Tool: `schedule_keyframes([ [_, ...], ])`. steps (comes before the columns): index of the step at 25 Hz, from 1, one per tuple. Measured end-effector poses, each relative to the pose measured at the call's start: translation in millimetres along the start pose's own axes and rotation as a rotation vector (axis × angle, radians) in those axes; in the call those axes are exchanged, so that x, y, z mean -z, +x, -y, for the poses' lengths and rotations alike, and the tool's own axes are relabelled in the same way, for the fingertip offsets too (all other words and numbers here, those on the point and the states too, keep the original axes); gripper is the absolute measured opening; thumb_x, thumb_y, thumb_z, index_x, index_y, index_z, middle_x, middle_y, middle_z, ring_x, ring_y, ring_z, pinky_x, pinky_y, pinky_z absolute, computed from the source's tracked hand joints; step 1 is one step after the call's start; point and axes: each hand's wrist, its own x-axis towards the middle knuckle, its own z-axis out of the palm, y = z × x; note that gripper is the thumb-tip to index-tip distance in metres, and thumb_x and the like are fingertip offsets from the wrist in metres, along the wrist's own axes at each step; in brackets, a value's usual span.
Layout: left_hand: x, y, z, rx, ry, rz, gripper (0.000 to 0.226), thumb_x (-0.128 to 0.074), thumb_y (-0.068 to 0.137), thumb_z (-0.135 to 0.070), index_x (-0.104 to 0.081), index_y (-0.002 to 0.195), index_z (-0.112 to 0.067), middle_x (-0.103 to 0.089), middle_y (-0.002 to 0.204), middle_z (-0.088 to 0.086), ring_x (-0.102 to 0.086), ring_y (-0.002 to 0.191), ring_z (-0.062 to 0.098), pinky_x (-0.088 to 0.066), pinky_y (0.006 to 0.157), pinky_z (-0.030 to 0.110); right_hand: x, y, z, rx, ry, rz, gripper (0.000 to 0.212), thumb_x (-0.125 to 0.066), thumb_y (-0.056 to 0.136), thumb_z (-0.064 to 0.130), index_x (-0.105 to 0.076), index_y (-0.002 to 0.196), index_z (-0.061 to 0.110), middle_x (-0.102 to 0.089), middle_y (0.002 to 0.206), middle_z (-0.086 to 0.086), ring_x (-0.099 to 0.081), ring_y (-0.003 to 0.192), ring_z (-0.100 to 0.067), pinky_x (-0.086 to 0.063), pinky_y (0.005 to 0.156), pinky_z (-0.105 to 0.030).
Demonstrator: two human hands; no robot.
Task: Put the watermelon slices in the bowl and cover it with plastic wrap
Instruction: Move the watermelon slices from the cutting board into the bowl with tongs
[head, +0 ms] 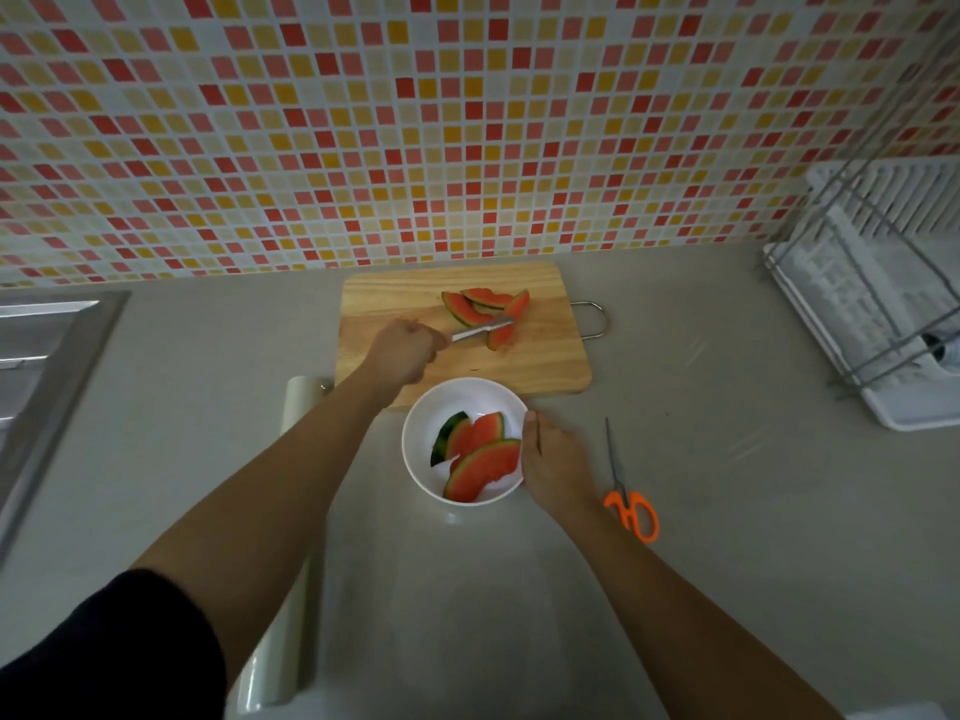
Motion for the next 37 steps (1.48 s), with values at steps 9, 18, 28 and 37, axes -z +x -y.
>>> schedule_keyframes([
  [9, 80, -86, 48, -0.532, 0.739, 0.094, 0.017, -0.059, 0.089, -0.017, -0.073, 0.099, -0.018, -0.069, 0.08, 0.001, -0.057, 0.066, 0.003, -0.035, 0.061, 0.007, 3, 4, 1, -0.011, 0.04, 0.007, 0.043, -0.025, 0.1, 0.03, -0.058, 0.091, 0.003, -0.067, 0.09, -0.021, -0.061, 0.087, -0.037, -0.045, 0.072, -0.037],
  [18, 70, -79, 24, -0.645, 0.877, -0.122, 0.014, -0.059, 0.086, -0.018, -0.068, 0.084, -0.008, -0.066, 0.071, 0.01, -0.058, 0.062, 0.025, -0.048, 0.066, 0.03, 4, 2, 2, -0.014, 0.063, -0.001, 0.042, -0.028, 0.1, 0.028, -0.055, 0.075, 0.008, -0.066, 0.077, -0.018, -0.063, 0.074, -0.032, -0.039, 0.062, -0.03],
  [28, -30, -1, -3, -0.576, 1.007, -0.209, 0.03, -0.043, 0.094, -0.018, -0.057, 0.109, 0.004, -0.061, 0.099, 0.024, -0.06, 0.084, 0.038, -0.043, 0.068, 0.038, 3, 3, 0, 0.011, 0.005, 0.029, 0.034, -0.029, 0.1, 0.023, -0.048, 0.075, 0.012, -0.063, 0.074, -0.016, -0.057, 0.066, -0.027, -0.032, 0.059, -0.028],
  [37, 11, 11, 11, -0.574, 1.14, -0.149, 0.028, -0.044, 0.088, -0.02, -0.063, 0.103, -0.004, -0.061, 0.091, 0.02, -0.059, 0.084, 0.037, -0.038, 0.065, 0.032, 4, 4, -1, 0.021, 0.034, 0.018, 0.039, -0.029, 0.1, 0.026, -0.055, 0.08, 0.004, -0.065, 0.076, -0.017, -0.059, 0.07, -0.028, -0.034, 0.062, -0.028],
])
